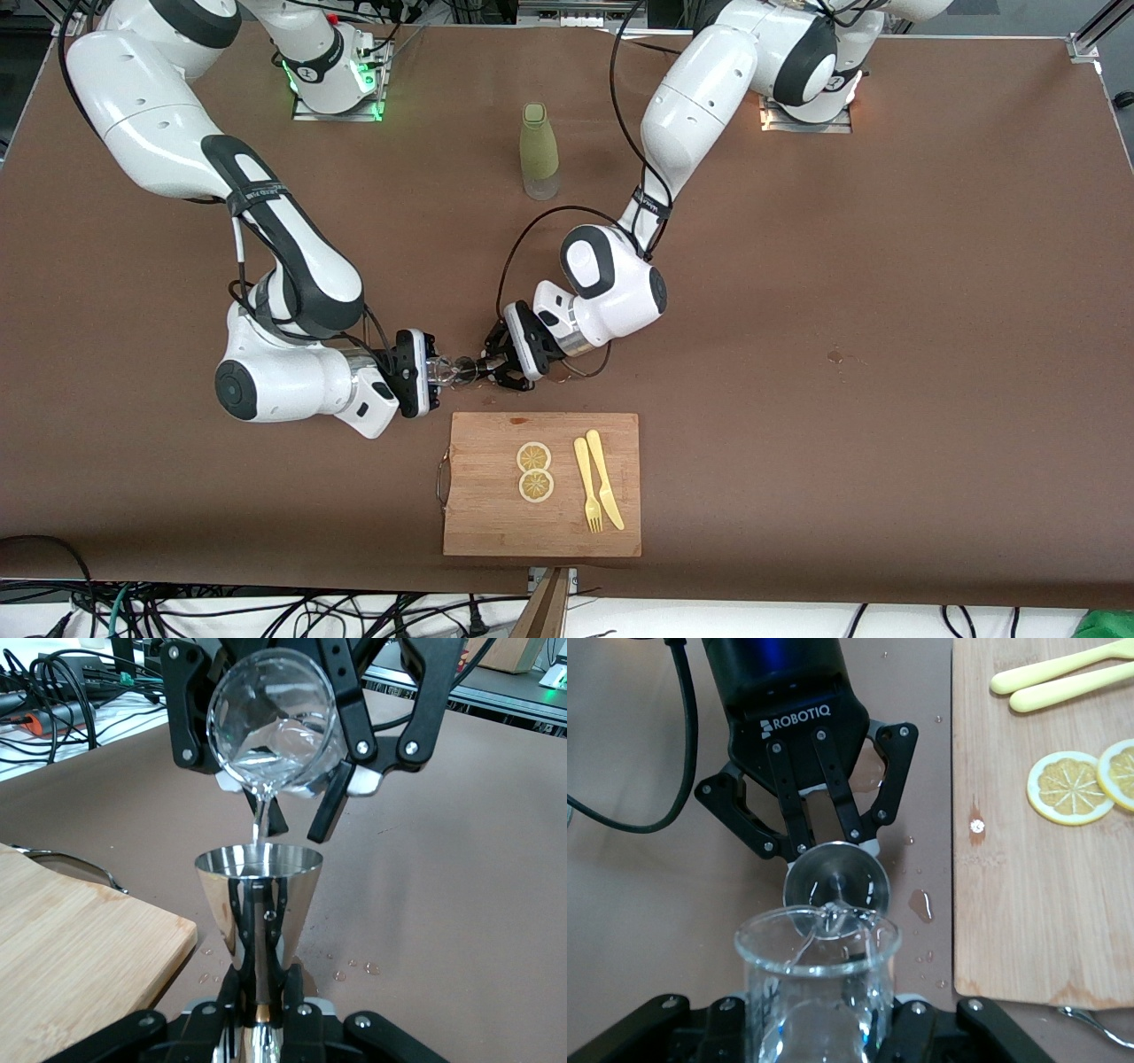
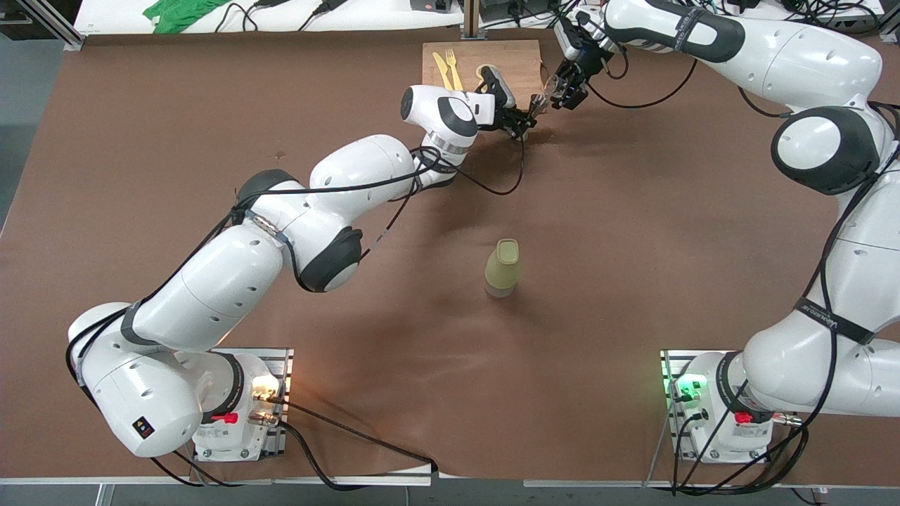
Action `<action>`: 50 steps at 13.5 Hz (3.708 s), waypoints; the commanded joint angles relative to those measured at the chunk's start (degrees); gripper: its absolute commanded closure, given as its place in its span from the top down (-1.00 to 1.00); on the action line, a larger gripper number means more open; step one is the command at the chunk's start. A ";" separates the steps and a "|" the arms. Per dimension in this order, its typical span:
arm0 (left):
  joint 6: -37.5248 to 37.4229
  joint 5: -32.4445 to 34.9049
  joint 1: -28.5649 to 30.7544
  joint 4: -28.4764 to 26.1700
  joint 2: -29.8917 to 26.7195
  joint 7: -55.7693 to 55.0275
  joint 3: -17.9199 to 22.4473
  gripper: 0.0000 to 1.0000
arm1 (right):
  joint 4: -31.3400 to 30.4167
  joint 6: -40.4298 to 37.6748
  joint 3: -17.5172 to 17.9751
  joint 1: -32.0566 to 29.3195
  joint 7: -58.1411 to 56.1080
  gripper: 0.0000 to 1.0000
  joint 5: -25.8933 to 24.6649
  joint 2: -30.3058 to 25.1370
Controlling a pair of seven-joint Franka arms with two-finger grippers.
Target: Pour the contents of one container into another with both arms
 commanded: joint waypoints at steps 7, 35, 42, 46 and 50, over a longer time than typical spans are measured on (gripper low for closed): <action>0.76 -2.45 -0.65 3.40 1.69 -0.17 1.22 -1.00 | 1.13 -1.32 1.08 0.46 2.36 -0.48 -2.69 0.05; -27.65 -2.02 19.54 -1.34 -5.43 14.68 -4.67 -1.00 | -2.11 -12.20 -20.87 -4.20 -39.20 -0.46 46.33 -0.12; -68.00 14.91 36.86 -9.61 -8.77 30.66 -3.18 -1.00 | -8.44 -17.48 -34.41 -4.29 -54.58 -0.46 63.82 0.23; -83.76 22.67 43.46 -9.87 -7.63 42.52 0.51 -1.00 | -11.08 -18.10 -38.03 -4.29 -58.01 -0.45 67.18 0.32; -89.59 31.53 49.18 -9.70 -6.40 52.99 2.27 -1.00 | -15.73 -18.19 -41.10 -4.29 -64.25 -0.45 71.48 0.41</action>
